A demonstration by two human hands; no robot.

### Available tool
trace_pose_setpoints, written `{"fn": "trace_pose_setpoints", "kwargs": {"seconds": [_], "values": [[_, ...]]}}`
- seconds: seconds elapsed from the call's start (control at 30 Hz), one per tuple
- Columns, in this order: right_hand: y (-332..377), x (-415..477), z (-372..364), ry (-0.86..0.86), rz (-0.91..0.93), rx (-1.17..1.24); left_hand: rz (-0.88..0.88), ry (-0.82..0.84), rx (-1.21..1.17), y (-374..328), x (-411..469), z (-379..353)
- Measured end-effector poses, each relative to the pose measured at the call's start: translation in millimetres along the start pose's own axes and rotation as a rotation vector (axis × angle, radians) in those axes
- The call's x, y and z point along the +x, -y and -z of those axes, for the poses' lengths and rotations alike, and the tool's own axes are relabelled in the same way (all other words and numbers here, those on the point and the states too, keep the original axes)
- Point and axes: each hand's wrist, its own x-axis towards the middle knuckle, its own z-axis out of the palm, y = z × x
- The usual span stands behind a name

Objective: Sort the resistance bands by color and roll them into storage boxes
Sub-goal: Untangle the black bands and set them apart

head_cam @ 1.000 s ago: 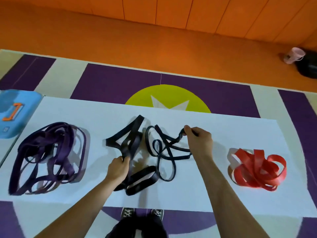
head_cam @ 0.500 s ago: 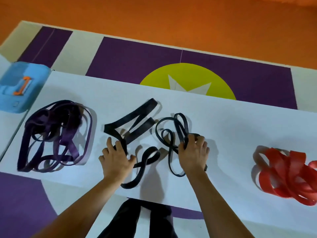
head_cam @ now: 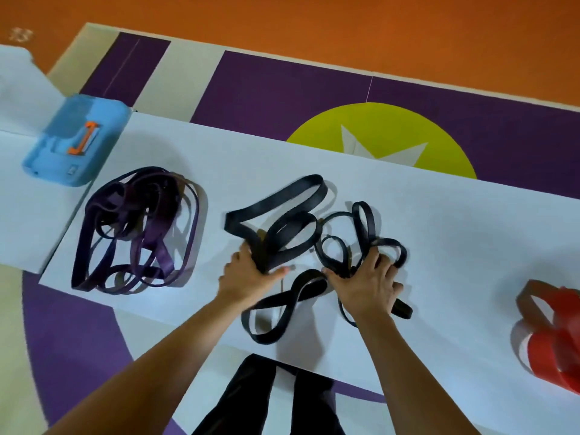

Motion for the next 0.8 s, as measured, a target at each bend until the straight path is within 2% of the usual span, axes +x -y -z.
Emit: {"fn": "trace_pose_setpoints", "kwargs": {"seconds": [0.07,0.13,0.3,0.37,0.43,0.53,0.7,0.8], "values": [[-1,4,0,0.006,0.005,-0.053,-0.090,0.082,0.287,-3,-13,-21],[0,8,2,0.027,0.005,-0.094,-0.140,0.071,0.447,-2,-26,-38],[1,14,5,0.029,-0.054,0.022,-0.134,-0.088,0.593,-5,-33,-59],[-2,18,6,0.019,-0.072,0.031,-0.139,-0.183,0.586,-8,-29,-60],[-3,22,7,0.038,-0.066,-0.074,-0.120,-0.241,0.550,-9,-23,-58],[-6,22,8,0.062,-0.039,-0.143,-0.150,-0.228,0.489,-10,-21,-60],[-22,0,7,0.038,0.062,0.150,-0.201,-0.199,0.345,-10,-27,-57],[-35,-15,13,-0.001,0.163,0.291,-0.224,-0.250,0.262,-4,-34,-43]]}}
